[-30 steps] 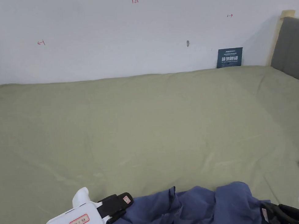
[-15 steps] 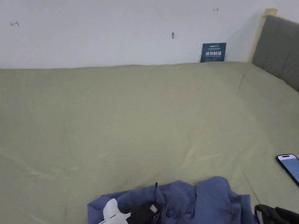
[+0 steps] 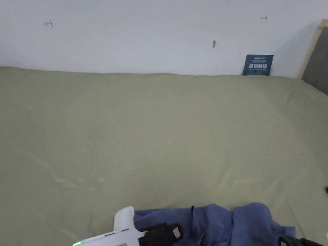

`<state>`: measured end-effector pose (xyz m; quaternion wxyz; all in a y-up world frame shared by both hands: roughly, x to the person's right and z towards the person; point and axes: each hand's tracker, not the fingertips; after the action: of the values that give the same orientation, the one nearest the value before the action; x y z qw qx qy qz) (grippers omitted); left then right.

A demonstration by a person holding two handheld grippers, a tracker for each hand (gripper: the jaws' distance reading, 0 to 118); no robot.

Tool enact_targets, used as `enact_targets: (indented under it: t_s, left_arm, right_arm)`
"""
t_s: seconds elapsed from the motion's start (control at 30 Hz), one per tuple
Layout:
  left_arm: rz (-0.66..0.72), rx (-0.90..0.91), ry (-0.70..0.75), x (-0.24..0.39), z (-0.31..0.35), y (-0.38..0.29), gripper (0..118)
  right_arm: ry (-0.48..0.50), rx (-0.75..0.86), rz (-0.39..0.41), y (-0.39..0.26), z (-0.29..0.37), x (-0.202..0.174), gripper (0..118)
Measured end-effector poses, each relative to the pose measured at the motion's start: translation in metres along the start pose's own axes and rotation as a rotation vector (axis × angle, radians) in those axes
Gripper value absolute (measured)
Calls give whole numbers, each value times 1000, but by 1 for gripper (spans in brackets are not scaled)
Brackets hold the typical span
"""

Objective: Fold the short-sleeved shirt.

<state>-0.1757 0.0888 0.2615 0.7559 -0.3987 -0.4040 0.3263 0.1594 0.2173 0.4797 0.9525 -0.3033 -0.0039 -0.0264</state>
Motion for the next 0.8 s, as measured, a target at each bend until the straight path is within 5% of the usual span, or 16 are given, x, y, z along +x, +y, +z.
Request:
enact_targets:
  t_s: [0.07,0.1,0.2,0.3,0.57,0.6,0.63,0.67,0.7,0.8]
  left_arm:
    - [55,-11,45,-15,35,15,110]
    - [87,-21,67,-26,49,19,115]
    - [254,68,229,-54,74,27,115]
    - [415,97,192,-82,72,19,114]
    - [372,-12,-14,-71,3,6,113]
    - [358,10,18,-66,2,8,106]
    - [360,32,63,-65,4,10,84]
    - [356,29,144,-65,7,10,35]
    - [353,9,218,-68,8,12,12]
    - [448,4,187,-87,26,12,12]
  right_arm:
    - [4,-2,14,3,-3,-2,0]
    - [6,2,22,4,-4,-3,0]
    - [23,12,26,8,-5,-7,0]
    - [48,23,27,11,-1,-9,0]
    - [46,27,-9,8,-1,-1,0]
    - [45,23,-16,7,-1,-1,0]
    - [44,19,-20,6,-1,0,0]
    - [42,15,-20,4,0,0,0]
    - [40,10,-18,4,0,1,0]
    - [31,3,-7,3,0,1,0]
